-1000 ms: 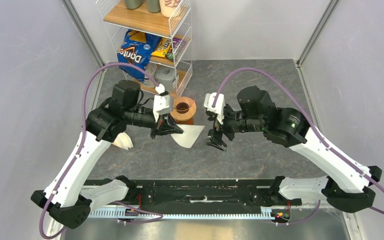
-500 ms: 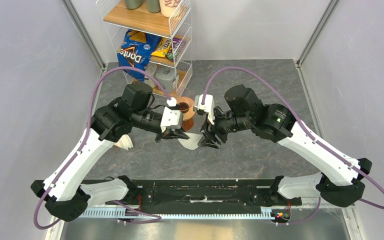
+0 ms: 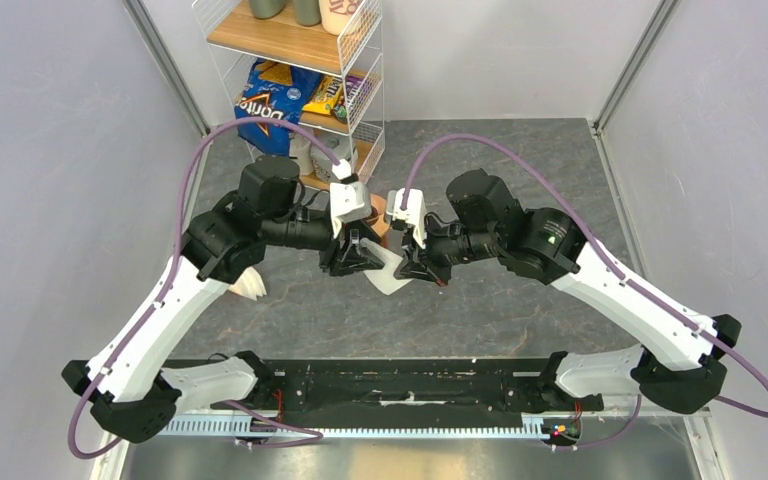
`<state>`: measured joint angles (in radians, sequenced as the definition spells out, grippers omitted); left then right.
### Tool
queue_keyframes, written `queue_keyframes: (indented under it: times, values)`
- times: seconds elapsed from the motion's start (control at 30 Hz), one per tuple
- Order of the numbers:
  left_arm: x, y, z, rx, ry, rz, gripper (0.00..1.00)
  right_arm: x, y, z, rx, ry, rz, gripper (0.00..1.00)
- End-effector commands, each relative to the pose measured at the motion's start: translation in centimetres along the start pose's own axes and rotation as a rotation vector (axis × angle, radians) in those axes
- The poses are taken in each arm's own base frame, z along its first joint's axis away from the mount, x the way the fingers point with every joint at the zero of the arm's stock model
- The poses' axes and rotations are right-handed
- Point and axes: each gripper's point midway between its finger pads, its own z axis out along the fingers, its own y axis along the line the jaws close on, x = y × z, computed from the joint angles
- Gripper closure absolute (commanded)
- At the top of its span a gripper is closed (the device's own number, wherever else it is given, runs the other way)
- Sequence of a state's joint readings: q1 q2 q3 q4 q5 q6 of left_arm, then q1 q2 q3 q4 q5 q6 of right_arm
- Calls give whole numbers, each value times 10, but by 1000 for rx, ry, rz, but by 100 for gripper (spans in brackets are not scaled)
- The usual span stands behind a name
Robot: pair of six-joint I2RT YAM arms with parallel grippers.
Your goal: Place the coffee filter in the dripper
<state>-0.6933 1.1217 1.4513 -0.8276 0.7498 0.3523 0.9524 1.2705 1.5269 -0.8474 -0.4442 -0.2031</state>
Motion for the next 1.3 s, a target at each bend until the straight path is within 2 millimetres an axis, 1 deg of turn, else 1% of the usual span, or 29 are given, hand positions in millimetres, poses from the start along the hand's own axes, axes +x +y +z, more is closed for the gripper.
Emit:
queue_keyframes:
  times: [0.0,0.03,0.1,0.2,0.3,0.4,0.53,0.6,0.73,0.8,0.87,1.0,1.1,1.2,1.27]
  values:
    - [-24,9,-34,-162,-70,-80,41,-22,4,-17,-2,-139,-61,100]
    - [-23,7,-41,-171,-73,-91,41,-24,6,-22,-3,-166,-68,100]
    - [-18,-4,-53,-170,-71,-110,39,-24,11,-27,-18,-195,-84,100]
    - [-12,-22,-65,-152,-64,-95,39,-24,22,-33,-63,-220,-120,100]
    - [-6,-49,-70,-47,-81,20,43,-19,36,-34,-141,-224,-164,100]
    - [-10,-63,-68,25,-133,49,49,-12,49,-35,-220,-221,-223,100]
    - [-24,-71,-65,115,-179,49,58,-14,54,-35,-256,-229,-249,100]
    - [-32,-72,-63,132,-207,43,60,-16,56,-34,-273,-232,-254,100]
    - [-39,-65,-58,131,-229,19,62,-14,60,-33,-293,-230,-270,100]
    - [-42,-64,-57,138,-239,15,61,-15,61,-34,-297,-233,-274,100]
    - [-43,-66,-56,161,-244,16,61,-16,62,-33,-297,-233,-276,100]
    - [-37,-73,-54,200,-242,11,61,-16,61,-33,-296,-232,-283,100]
    - [-35,-77,-54,227,-241,20,63,-15,61,-32,-295,-229,-286,100]
    - [-28,-82,-53,257,-224,25,64,-14,60,-32,-294,-226,-288,100]
    - [-26,-82,-51,260,-218,23,65,-14,61,-32,-295,-226,-292,100]
